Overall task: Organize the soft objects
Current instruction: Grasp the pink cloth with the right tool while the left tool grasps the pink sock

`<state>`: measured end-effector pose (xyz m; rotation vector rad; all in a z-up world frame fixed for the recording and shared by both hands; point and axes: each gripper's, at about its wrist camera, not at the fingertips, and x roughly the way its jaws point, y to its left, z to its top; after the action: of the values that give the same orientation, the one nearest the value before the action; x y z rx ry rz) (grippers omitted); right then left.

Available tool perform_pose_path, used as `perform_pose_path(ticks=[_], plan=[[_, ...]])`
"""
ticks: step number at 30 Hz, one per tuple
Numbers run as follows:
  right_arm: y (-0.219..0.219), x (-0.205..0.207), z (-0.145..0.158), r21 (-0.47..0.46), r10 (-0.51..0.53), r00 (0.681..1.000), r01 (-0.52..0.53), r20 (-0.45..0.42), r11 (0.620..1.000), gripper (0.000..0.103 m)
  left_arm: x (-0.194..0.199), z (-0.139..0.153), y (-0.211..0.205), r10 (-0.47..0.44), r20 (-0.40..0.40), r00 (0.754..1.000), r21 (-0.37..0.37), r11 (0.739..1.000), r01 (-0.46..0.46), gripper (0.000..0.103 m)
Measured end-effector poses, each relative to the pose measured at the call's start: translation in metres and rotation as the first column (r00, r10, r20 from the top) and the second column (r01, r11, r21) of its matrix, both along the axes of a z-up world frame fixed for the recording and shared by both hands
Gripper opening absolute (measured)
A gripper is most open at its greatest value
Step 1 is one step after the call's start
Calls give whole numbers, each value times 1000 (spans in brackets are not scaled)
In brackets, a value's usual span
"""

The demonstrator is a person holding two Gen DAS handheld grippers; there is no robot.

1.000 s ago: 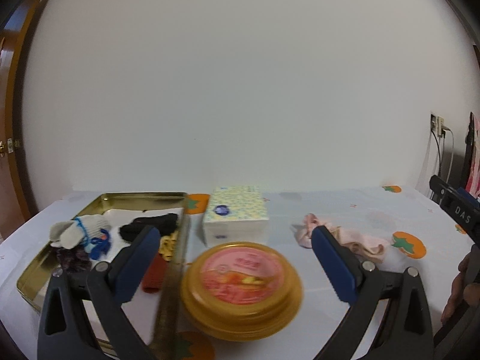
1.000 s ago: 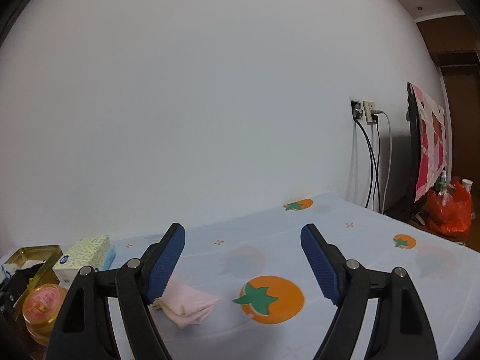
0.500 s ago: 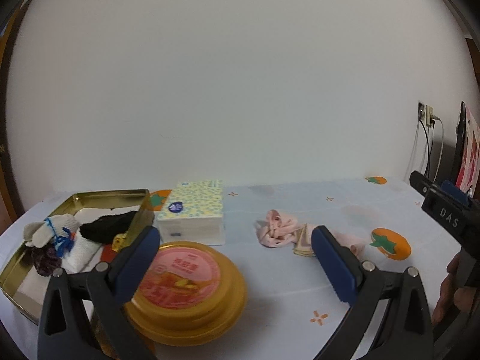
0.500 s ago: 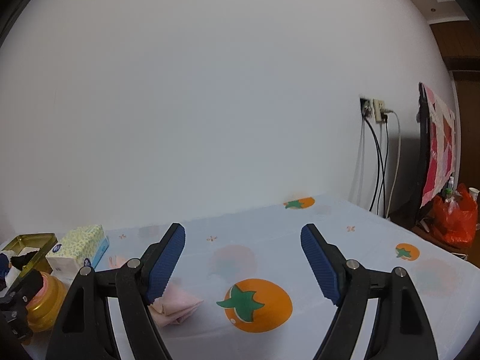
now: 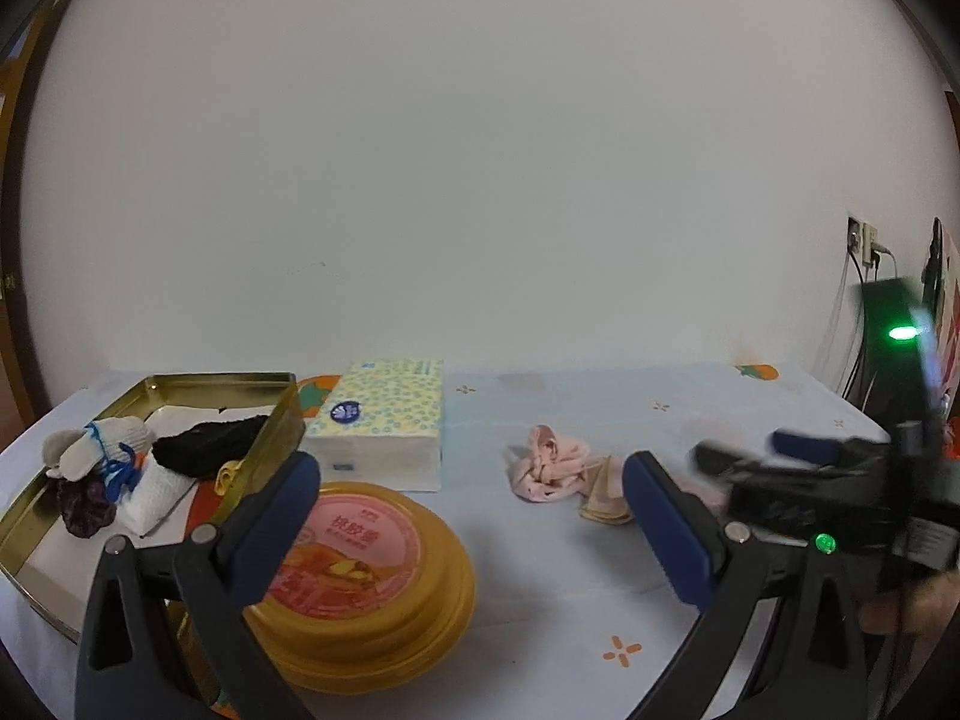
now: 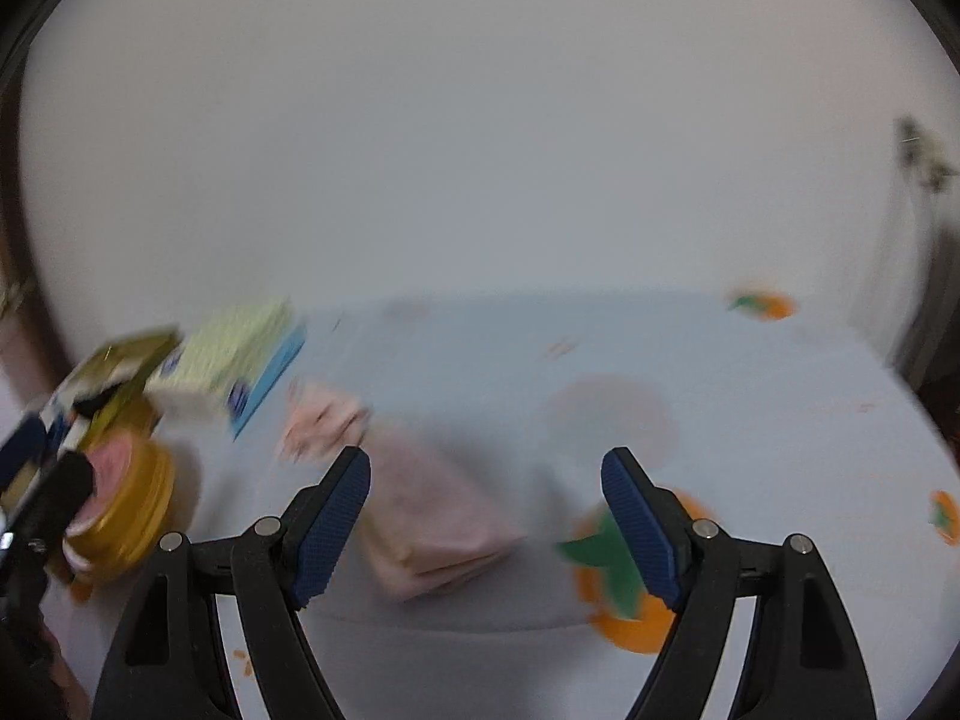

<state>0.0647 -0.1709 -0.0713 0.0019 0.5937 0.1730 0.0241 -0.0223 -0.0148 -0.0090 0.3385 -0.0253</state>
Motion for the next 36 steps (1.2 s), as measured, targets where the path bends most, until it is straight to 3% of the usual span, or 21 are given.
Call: perform_pose_path(ticks=[8,10,12,14,17,21,26,31,36], plan=[[35,45,-32,-77,123,965,-144,-232,987,80,0,0,-5,-9,-12,1000,28,1000,9,102],[40,43,-33,-113,112,968,-140,-226,984,65,4,-1,-4,-6,-26,1000,30,1000,7,102],[38,39,-31,-116,94,973,-121,-210,986,25,6,-2,-5,-2,-36,999,35,999,3,102],[31,38,-30,-75,95,974,-112,-206,991,16,6,-2,-6,-2,-36,999,38,999,3,102],[14,33,-24,-24,58,984,-63,-167,998,14,5,-1,-8,-6,-21,1000,32,999,7,102],[-18,21,3,85,-40,999,40,-10,996,14,11,-1,-22,-48,-12,999,34,998,48,102],[-37,4,24,88,-174,974,162,148,983,14,44,-1,-65,-55,-45,997,141,988,61,102],[-49,2,34,131,-240,950,217,200,967,14,106,-14,-89,5,-187,982,165,986,26,97],[-53,3,35,166,-264,946,235,189,958,14,161,-33,-84,58,-383,922,124,992,-10,91]])
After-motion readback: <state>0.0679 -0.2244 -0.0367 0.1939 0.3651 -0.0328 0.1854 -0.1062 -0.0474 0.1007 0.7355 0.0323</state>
